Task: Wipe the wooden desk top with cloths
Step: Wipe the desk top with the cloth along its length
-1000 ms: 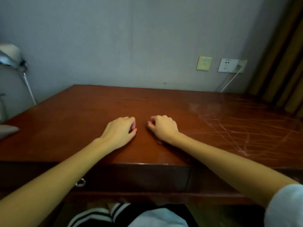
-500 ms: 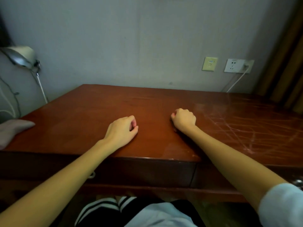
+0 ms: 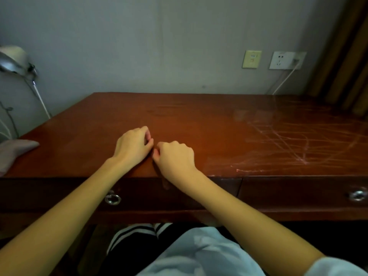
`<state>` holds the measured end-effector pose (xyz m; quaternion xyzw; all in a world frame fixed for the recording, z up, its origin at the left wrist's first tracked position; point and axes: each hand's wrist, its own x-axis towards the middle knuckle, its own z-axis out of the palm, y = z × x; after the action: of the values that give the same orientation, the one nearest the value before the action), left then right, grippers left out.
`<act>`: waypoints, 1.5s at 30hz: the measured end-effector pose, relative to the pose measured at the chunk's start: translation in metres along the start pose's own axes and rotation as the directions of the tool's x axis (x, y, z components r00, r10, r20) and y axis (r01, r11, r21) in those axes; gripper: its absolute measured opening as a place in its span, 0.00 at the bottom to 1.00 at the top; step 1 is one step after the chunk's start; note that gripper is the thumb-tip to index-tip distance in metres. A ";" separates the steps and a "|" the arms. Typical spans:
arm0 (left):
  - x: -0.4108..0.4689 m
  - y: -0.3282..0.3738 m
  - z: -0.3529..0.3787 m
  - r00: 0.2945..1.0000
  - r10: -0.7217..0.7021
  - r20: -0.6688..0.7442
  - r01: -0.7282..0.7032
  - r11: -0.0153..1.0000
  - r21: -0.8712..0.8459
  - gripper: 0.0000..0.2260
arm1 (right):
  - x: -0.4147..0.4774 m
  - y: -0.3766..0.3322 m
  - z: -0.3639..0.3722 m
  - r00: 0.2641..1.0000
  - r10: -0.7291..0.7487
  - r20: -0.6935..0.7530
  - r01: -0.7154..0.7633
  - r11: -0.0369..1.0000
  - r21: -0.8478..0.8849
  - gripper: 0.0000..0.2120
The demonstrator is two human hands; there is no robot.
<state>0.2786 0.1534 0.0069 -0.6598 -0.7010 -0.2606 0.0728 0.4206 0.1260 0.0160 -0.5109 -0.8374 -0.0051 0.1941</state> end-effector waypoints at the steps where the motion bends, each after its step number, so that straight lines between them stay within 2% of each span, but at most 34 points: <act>1: 0.000 0.003 0.001 1.000 0.015 0.001 -0.015 1.000 -0.001 0.05 | -0.006 0.009 -0.004 1.000 -0.010 -0.002 0.010 1.000 -0.007 0.14; 4: -0.003 0.019 0.003 0.998 0.055 0.005 -0.055 0.998 -0.011 0.05 | -0.026 0.046 -0.017 0.999 0.035 -0.031 -0.036 0.999 -0.035 0.12; 10: -0.014 0.065 0.013 0.986 0.168 0.013 -0.166 0.982 -0.091 0.04 | -0.037 0.123 -0.040 0.962 0.267 -0.062 -0.272 0.958 -0.087 0.14; 15: -0.016 0.071 0.017 0.989 0.149 -0.005 -0.149 0.984 -0.096 0.04 | 0.008 0.119 -0.024 0.939 0.325 -0.115 -0.339 0.932 -0.126 0.16; 18: -0.018 0.070 0.017 0.992 0.129 -0.019 -0.130 0.989 -0.072 0.05 | 0.023 0.086 -0.010 0.955 0.278 -0.105 -0.288 0.952 -0.101 0.15; 21: -0.020 0.068 0.016 0.995 0.095 -0.036 -0.097 0.995 -0.039 0.04 | 0.011 0.056 -0.006 0.986 0.148 -0.071 -0.153 0.986 -0.072 0.14; 25: -0.022 0.065 0.016 0.994 0.090 -0.057 -0.093 0.995 -0.044 0.05 | -0.031 0.065 -0.020 0.997 0.039 -0.060 -0.042 0.998 -0.050 0.12; 27: -0.022 0.066 0.016 0.994 0.098 -0.047 -0.100 0.994 -0.044 0.05 | -0.051 0.084 -0.031 0.998 0.040 -0.038 -0.043 0.996 -0.074 0.11; 32: -0.023 0.069 0.014 0.993 0.112 -0.038 -0.113 0.993 -0.031 0.04 | -0.047 0.159 -0.055 0.962 0.270 -0.038 -0.273 0.950 -0.149 0.12; 37: -0.022 0.071 0.015 0.993 0.110 -0.034 -0.111 0.993 -0.026 0.04 | 0.009 0.178 -0.036 0.927 0.360 -0.101 -0.373 0.913 -0.164 0.16; 40: -0.022 0.070 0.015 0.994 0.107 -0.024 -0.108 0.993 -0.041 0.05 | 0.023 0.150 -0.023 0.946 0.313 -0.085 -0.323 0.933 -0.157 0.17; 45: -0.021 0.070 0.014 0.995 0.094 -0.023 -0.094 0.995 -0.030 0.05 | -0.017 0.099 -0.023 0.999 0.051 -0.001 -0.051 0.997 -0.056 0.14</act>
<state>0.3518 0.1402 0.0043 -0.6903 -0.6641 -0.2750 0.0824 0.5199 0.1541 0.0127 -0.5374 -0.8236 -0.0233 0.1797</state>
